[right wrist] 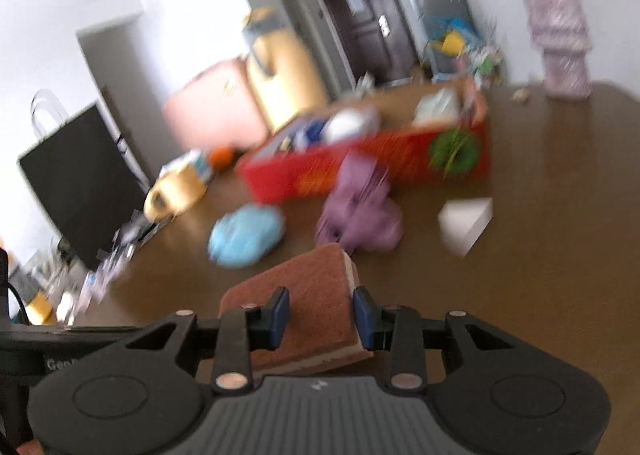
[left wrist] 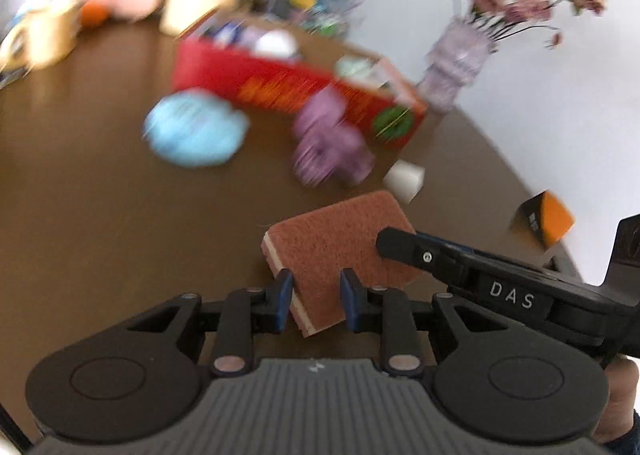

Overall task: Organize soft objects
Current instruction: 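Grasp the brown sponge with both tools, then carry the sponge into the cardboard box and open both tools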

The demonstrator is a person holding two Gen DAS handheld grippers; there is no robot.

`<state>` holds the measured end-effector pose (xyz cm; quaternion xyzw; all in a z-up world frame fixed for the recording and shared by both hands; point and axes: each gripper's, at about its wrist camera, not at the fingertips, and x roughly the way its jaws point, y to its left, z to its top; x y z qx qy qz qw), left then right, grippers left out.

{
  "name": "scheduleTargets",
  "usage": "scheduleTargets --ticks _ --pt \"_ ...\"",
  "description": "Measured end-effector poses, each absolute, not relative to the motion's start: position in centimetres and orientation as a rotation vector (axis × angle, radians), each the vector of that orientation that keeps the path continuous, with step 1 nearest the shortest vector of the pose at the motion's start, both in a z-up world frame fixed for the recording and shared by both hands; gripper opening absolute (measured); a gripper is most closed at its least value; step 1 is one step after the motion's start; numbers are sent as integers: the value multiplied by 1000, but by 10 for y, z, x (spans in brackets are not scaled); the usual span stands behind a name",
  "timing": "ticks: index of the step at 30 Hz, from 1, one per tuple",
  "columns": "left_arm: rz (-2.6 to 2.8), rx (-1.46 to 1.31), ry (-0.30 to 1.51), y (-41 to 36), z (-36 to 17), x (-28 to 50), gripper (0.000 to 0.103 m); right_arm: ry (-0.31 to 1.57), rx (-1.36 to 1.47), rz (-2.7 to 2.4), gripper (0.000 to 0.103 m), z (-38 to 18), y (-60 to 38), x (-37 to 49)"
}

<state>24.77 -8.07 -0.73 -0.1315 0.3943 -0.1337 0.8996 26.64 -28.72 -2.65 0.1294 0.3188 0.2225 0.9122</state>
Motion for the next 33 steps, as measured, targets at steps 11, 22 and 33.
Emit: scheduleTargets --ticks 11,22,33 --pt "-363 -178 653 -37 8 222 39 571 309 280 45 -24 -286 206" --pt "-500 -345 886 -30 -30 279 36 645 540 334 45 -56 -272 211" --pt "-490 -424 859 -27 -32 271 35 645 460 304 37 -50 -270 227"
